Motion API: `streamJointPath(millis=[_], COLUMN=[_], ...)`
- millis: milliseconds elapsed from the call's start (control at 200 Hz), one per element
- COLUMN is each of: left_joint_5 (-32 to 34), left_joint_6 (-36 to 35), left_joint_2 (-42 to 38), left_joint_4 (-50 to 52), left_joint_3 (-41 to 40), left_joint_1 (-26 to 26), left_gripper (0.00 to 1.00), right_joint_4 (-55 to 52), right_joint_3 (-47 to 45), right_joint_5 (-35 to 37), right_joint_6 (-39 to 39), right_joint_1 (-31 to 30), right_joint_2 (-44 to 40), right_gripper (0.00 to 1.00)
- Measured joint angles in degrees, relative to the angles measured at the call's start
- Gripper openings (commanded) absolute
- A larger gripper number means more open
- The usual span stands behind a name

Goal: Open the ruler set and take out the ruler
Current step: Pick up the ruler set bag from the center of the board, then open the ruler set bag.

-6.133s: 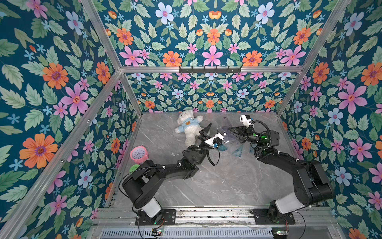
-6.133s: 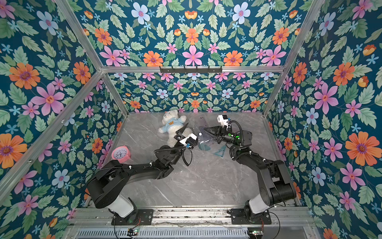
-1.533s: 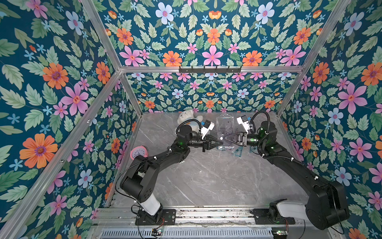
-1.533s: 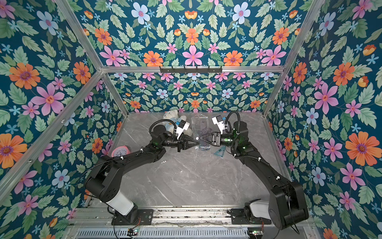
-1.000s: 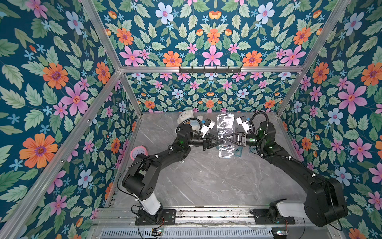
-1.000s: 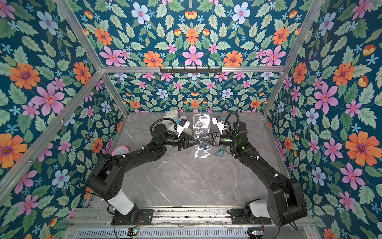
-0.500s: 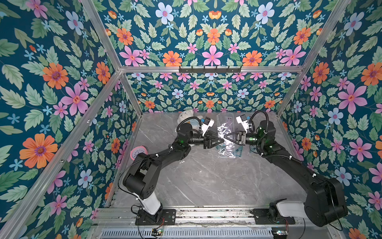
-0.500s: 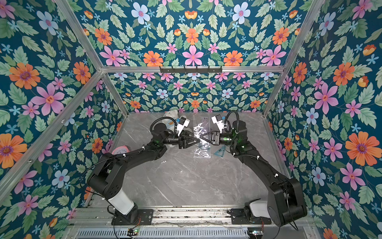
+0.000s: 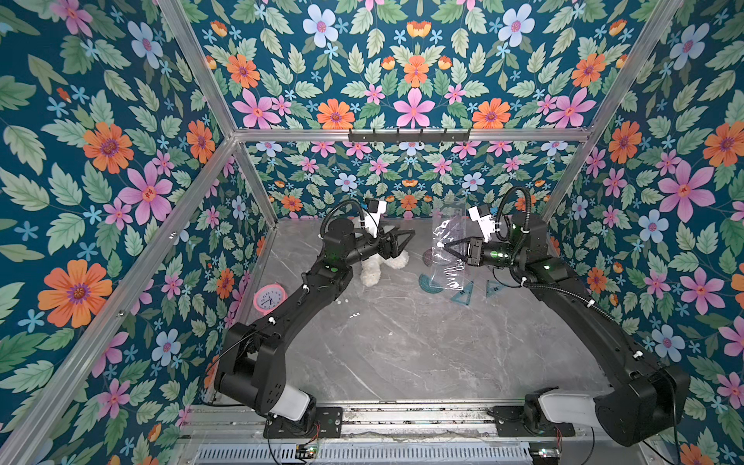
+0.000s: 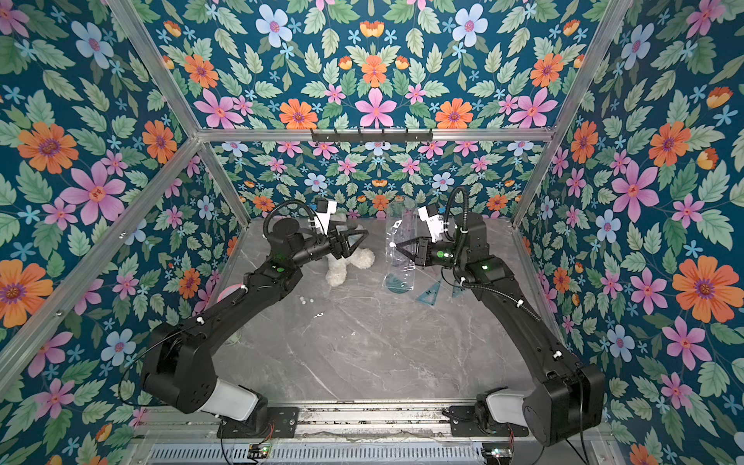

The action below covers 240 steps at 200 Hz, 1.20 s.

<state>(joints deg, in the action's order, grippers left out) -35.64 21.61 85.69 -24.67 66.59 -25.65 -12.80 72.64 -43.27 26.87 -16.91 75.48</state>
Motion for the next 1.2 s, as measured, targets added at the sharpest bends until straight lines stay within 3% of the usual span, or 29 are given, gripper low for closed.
streamJointPath(millis=[65,275,510,680,825,1200], left_joint_5=[3.28,10.84,15.65,17.09,18.10,24.22], left_joint_6=[-1.75,-8.48,-18.71,-27.45,-28.96,-27.87], left_joint_2=[0.17,3.32,6.82,2.97,-0.59,4.50], left_joint_4=[4.28,18.16,25.24,24.59,19.06,14.43], left_joint_3=[2.51,9.42,10.84,-2.16,-10.93,-2.97], left_joint_1=[0.02,-2.19,-5.01,-11.26,-12.07,-23.74], left_gripper=[0.76,0.99,0.99,0.99,0.99,0.90], right_joint_4=[-2.78,-10.34,-11.30,-4.44,1.64,7.96], right_joint_3=[1.81,5.09,-1.14,-13.66,-20.13,-24.37], right_joint_5=[2.16,8.39,14.01,19.71,24.85,33.33], right_joint_6=[0.04,1.55,2.01,2.73,1.44,-0.02], right_joint_1=[0.00,0.44,2.08,1.14,-1.33,-2.93], right_joint_2=[0.76,0.81,-1.97,-5.05,-9.11,-12.90], right_gripper=[0.06,0.06,0.06,0.06,0.06,0.06])
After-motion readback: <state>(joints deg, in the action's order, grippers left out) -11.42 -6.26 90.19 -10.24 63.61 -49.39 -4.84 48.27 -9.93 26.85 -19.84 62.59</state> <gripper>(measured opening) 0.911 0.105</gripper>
